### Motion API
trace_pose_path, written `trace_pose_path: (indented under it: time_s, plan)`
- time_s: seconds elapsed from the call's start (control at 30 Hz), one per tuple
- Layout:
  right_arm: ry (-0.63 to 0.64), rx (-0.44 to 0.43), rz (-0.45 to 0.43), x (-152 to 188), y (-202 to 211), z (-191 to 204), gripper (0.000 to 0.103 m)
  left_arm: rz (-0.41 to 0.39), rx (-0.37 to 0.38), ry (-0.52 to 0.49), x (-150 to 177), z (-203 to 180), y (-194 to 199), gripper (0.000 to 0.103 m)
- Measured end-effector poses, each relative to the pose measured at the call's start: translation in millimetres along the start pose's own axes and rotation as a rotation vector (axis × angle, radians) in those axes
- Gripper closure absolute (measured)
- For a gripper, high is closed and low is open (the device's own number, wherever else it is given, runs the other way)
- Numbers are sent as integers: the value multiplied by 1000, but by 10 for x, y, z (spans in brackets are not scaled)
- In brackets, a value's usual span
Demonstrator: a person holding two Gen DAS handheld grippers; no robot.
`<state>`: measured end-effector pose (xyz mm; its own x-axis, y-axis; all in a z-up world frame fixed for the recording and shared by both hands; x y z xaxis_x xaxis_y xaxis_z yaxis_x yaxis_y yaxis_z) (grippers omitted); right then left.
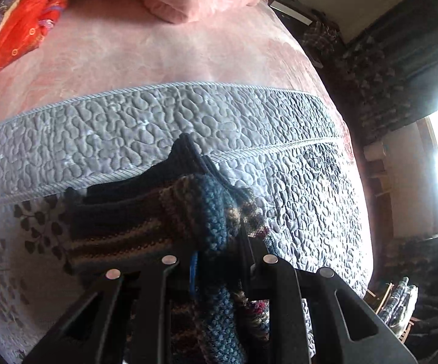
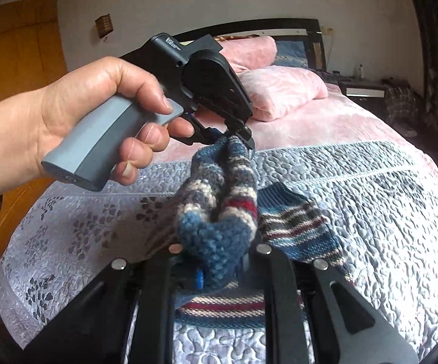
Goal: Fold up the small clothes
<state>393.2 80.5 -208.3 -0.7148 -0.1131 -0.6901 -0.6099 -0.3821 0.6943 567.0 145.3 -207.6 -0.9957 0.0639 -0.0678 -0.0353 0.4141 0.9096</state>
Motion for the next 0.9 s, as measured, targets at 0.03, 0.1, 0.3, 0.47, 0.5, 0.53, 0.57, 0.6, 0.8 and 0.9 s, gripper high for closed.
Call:
trace_pose_path:
  time_s: [0.03,0.1,0.3,0.47,0.5,0.53,0.57,0.6,0.8,0.9]
  plan:
    - [-8,0,3,16,-7,-42,90,3,-2,-4,-6,-33,-55,82]
    - [-24,1,11,60,-24,-138,90,8,-5,-11,-15,-101,-156,82]
    - [-49,5,29,196,-72,-344,90,11,-26,-34,-4,-262,-454,82]
    - [-90,-2,44,356,-124,-546,91,-4,-53,-45,3,-374,-679,82]
    - [-100,-3,47,388,-137,-593,91,-7,-59,-47,3,-389,-705,82]
    - [-110,-7,51,412,-151,-635,91,-14,-69,-49,6,-414,-748,82]
    - [-125,-13,55,442,-169,-688,91,-19,-76,-50,2,-427,-780,82]
    - [-135,-19,57,460,-183,-720,91,-24,-82,-49,-4,-437,-803,82]
    - [-227,-67,83,604,-262,-990,91,-81,-145,-41,-5,-547,-985,82]
    - [-271,-104,106,681,-314,-1104,91,-110,-184,-28,3,-573,-1094,82]
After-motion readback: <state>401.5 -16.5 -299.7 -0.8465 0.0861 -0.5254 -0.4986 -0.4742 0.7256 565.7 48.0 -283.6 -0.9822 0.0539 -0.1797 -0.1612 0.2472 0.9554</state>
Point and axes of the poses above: each gripper's, at about its wrist camera, not at the fingertips, and y roughly against the way its jaws point, z to its left, x to its underside, the point moved 6 cm from there along -y, roughly the way its jaws point, and after that the axes turned 10 degrees about z, right-handed, at the moved point
